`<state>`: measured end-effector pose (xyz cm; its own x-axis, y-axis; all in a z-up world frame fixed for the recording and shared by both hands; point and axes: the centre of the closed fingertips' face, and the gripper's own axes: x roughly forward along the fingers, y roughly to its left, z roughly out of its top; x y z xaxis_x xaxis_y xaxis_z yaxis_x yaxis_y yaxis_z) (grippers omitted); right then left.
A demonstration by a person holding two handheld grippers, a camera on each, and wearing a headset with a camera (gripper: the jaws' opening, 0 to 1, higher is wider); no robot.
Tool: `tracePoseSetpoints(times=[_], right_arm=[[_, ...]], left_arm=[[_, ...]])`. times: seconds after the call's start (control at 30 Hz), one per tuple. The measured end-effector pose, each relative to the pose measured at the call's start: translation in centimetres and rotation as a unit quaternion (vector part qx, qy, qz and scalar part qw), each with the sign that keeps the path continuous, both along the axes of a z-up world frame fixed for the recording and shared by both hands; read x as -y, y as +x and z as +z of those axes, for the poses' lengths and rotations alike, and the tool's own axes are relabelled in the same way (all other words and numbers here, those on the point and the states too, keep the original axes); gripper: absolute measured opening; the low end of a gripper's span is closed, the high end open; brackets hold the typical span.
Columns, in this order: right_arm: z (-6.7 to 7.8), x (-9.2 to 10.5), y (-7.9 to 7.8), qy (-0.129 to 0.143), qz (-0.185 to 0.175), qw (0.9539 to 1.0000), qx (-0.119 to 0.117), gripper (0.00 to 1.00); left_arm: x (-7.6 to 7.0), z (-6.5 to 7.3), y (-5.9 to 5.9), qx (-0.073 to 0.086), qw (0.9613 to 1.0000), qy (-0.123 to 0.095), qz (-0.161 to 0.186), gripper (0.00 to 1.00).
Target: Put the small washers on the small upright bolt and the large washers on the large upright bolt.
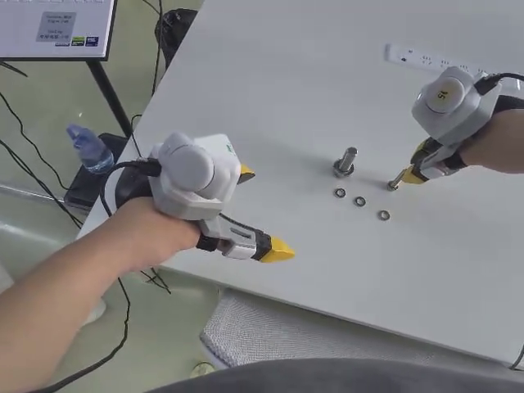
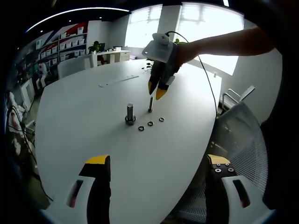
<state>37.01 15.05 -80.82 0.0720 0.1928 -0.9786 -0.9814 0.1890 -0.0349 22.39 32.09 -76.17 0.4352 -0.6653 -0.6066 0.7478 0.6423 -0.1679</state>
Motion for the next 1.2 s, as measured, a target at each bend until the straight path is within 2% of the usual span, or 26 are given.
tracePoseSetpoints(times=[0.33, 0.73, 0.9, 1.2], right_arm=[[-0.1, 0.3, -1.4, 0.003, -0.003, 1.0, -0.008, 0.24], [-0.5, -0.3, -5.0, 0.016, 0.008, 0.9996, -0.021, 0.27], [-0.6, -0.1, -5.7, 0.022, 0.007, 0.9994, -0.026, 0.28], [-0.9, 0.4, -6.4, 0.024, 0.003, 0.9992, -0.031, 0.31]], left_arm=[[0.1, 0.2, -0.2, 0.005, 1.0, -0.002, -0.002, 0.83], [0.0, 0.6, 0.0, 0.012, 0.9999, -0.003, 0.006, 0.89], [0.2, 0.7, 0.0, 0.014, 0.9999, -0.006, 0.005, 0.91], [0.7, 0.4, 0.1, 0.017, 0.9998, 0.002, -0.006, 0.95]])
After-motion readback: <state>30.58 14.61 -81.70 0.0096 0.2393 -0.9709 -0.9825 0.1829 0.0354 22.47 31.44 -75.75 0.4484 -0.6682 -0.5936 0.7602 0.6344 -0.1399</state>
